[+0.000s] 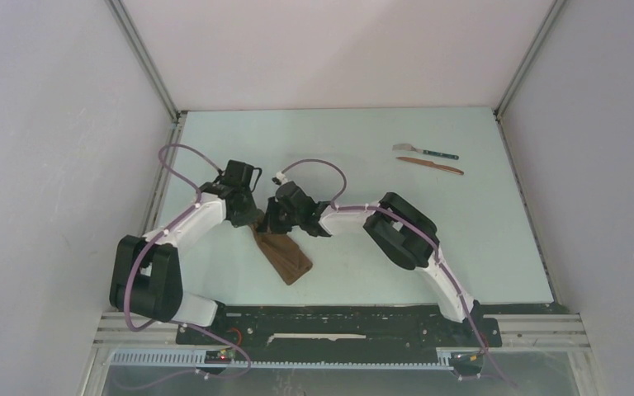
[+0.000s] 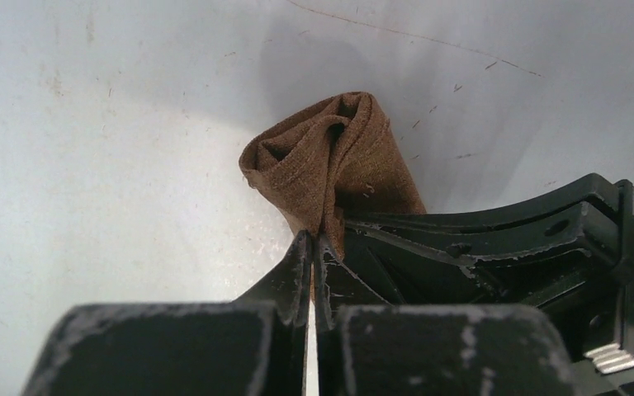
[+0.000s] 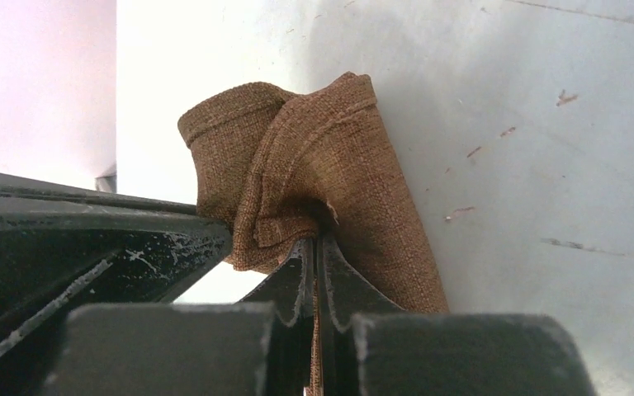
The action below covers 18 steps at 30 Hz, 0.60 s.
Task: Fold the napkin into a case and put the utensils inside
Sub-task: Smooth out the smaller rectangle-folded napkin at the center of the board.
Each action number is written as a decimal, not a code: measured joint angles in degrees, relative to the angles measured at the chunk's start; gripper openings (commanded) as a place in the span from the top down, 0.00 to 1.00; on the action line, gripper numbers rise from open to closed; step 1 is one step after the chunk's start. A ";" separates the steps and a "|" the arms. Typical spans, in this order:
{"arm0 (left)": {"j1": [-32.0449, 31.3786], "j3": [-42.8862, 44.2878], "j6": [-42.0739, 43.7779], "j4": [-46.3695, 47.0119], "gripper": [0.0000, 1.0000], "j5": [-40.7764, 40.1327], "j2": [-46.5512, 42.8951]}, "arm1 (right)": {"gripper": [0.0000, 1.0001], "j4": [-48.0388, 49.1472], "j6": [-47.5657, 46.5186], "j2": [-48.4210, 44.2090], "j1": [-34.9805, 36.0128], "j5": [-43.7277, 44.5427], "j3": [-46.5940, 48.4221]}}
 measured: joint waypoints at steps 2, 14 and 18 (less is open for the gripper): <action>0.07 -0.68 0.00 0.31 1.00 0.17 -0.63 | 1.00 -2.73 -2.27 0.02 0.50 1.25 1.64; 1.38 -2.01 -0.04 1.53 1.00 0.83 -0.98 | 0.67 -2.49 -10.25 0.90 -0.09 -2.43 3.39; 2.75 -2.01 -0.04 1.51 1.00 0.81 -0.98 | 0.58 6.23 -9.14 0.87 -2.32 -10.49 -0.70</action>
